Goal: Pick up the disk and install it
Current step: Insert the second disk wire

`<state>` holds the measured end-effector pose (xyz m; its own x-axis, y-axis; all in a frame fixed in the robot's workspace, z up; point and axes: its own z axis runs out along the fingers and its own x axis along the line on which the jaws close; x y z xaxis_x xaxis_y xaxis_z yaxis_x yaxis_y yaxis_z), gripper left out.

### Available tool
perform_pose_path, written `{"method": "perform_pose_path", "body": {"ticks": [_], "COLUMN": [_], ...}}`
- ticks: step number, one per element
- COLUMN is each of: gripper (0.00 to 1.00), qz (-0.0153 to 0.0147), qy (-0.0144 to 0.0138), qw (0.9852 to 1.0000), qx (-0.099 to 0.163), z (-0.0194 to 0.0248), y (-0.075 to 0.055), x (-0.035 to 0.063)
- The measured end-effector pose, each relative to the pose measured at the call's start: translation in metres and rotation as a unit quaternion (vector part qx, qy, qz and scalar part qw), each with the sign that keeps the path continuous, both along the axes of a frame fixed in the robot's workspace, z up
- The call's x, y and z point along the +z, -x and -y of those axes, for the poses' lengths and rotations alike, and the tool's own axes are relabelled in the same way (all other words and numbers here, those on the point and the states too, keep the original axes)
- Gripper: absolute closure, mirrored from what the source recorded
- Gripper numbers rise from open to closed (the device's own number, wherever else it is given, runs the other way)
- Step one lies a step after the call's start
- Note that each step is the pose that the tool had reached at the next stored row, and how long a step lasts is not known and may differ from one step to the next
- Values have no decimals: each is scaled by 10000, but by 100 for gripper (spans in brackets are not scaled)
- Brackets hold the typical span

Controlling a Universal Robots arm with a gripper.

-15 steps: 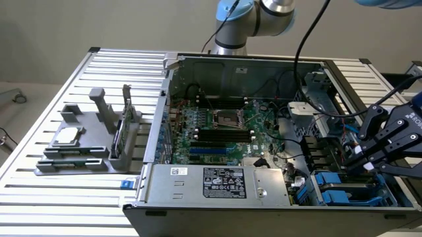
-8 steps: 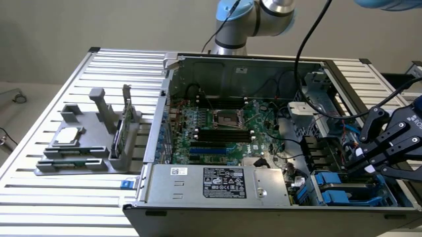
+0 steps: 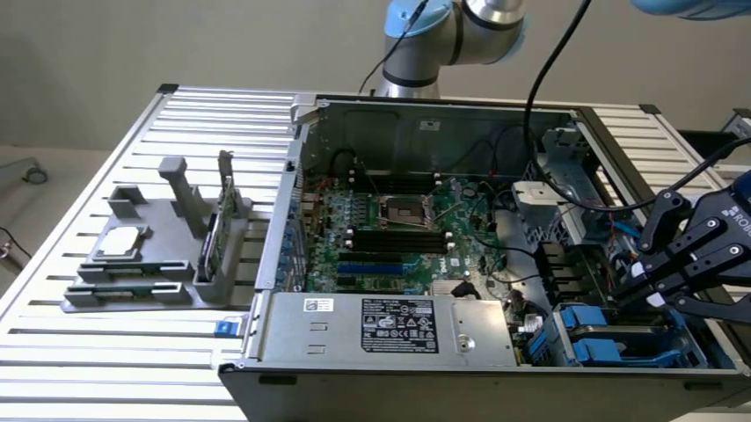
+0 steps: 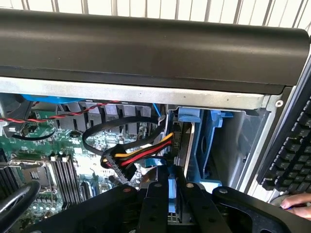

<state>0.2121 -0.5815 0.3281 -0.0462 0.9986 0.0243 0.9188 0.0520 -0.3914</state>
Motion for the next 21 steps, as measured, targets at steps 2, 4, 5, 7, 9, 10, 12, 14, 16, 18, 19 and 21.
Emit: {"method": "perform_pose_path", "body": {"ticks": [2,4,5,7,9,10,12,14,16,18,19,21], "gripper": [84,84,84,84,84,84,84,84,84,84,84,84], "qz": [13,18,19,19,19,19,20,20,21,22,22,21], "qy": [-30,-50,-57,-67,-73,-74,-76,-78,-81,-84,-85,-88], "qw": [10000,10000,10000,10000,10000,10000,10000,10000,10000,10000,10000,10000], "qx": [0,0,0,0,1,1,1,0,1,1,2,3], "z": [4,16,25,48,73,85,98,101,103,104,104,104], "y": [0,0,0,-1,-1,-1,0,1,4,11,13,15], "x": [-7,-11,-13,-16,-19,-20,-23,-23,-23,-24,-24,-24]}}
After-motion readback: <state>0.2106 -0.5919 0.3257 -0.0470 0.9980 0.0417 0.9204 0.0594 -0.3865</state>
